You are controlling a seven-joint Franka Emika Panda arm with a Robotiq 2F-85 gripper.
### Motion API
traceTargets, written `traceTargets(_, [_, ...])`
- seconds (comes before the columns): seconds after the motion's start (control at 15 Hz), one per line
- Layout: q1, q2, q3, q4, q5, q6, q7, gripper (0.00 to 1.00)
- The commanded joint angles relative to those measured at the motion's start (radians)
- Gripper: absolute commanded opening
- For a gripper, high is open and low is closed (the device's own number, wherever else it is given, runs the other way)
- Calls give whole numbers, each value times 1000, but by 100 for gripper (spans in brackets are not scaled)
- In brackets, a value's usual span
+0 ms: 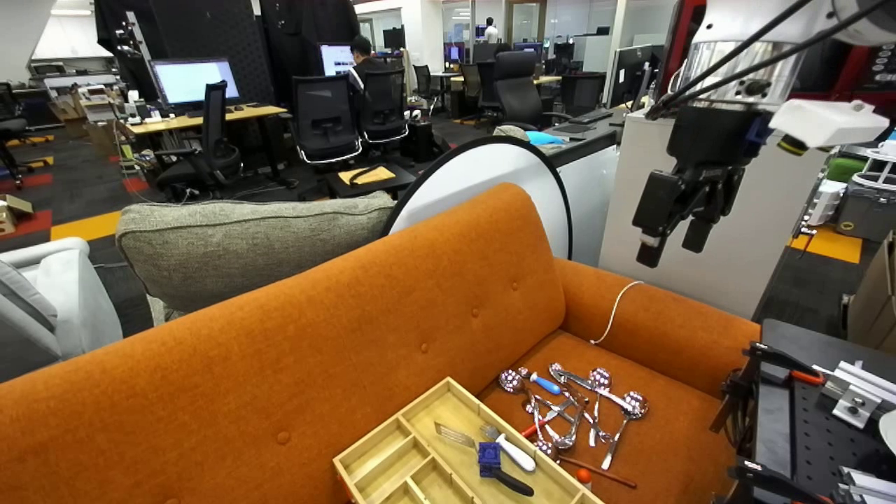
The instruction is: Pick up one silver spoon and move it forwards
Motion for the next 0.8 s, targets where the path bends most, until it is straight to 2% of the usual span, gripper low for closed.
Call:
traceTargets(0.0, [-47, 78, 27, -16, -53, 133, 67, 100])
traceTargets(0.13, [-85, 136, 37, -6, -118, 131, 147, 100])
traceTargets(0.2, [-40, 96, -1, -24, -86, 116, 92, 100])
traceTargets(0.33, [-53, 133, 0, -20, -113, 129, 127, 100])
traceTargets(0.73, [-53, 136, 7, -13, -115, 131, 139, 100])
